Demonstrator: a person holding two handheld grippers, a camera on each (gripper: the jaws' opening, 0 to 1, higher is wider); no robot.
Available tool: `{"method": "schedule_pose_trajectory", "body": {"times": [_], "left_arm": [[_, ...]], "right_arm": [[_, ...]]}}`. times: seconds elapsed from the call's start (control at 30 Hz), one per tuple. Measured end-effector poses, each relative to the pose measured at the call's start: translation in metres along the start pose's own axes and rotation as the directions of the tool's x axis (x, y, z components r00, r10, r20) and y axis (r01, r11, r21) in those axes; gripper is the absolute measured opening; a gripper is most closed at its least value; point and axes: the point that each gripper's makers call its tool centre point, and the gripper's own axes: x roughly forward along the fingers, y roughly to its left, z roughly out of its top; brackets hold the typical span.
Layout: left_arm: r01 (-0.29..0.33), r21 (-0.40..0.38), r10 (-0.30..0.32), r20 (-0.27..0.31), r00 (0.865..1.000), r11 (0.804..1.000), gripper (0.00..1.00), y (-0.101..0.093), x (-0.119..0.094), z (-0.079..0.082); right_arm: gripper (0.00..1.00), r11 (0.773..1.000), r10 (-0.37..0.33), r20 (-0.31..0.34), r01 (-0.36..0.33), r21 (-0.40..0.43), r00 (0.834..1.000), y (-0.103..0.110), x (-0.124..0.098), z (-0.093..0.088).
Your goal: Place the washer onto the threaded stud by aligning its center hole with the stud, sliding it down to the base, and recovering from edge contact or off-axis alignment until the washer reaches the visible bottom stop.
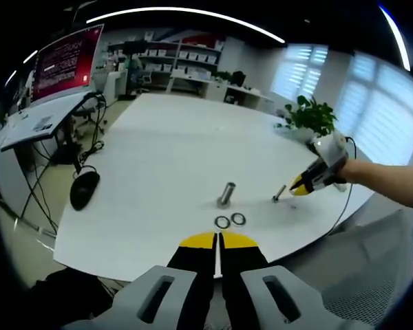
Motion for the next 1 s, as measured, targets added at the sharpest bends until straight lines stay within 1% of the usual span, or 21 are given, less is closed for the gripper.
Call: {"method": "schedule_pose_trajectory", "body": {"times": [0.17,0.33,0.63,0.73,1.0], "left_arm": [[0.000,0.000,0.000,-0.001,1.000,1.000,0.00,0.000,0.000,0.000],[0.000,-0.001,0.000,-0.002,1.000,1.000,0.00,0.000,0.000,-0.001],[-0.001,0.000,0.001,-0.004,1.000,1.000,0.00,0.000,0.000,-0.001],[-0.002,0.000,0.002,-0.006,1.000,1.000,0.00,0.001,0.000,-0.001],[-0.005,-0.004,0.004,-0.005,1.000,1.000,0.00,0.001,0.000,-0.001]], "right_arm": [[0.14,1.000,-0.004,0.026,0.004,-0.008,1.000,0.009,-0.009,0.011],[0.14,1.000,0.003,0.046,-0.003,0.005,0.999,0.005,-0.009,0.017],[0.14,1.000,0.010,0.061,-0.010,-0.015,0.998,0.005,-0.008,0.030],[0.14,1.000,0.015,0.059,-0.014,-0.018,0.998,0.006,-0.006,0.033],[0.14,0.999,0.026,0.037,-0.025,-0.028,0.999,0.005,0.002,0.033]]}}
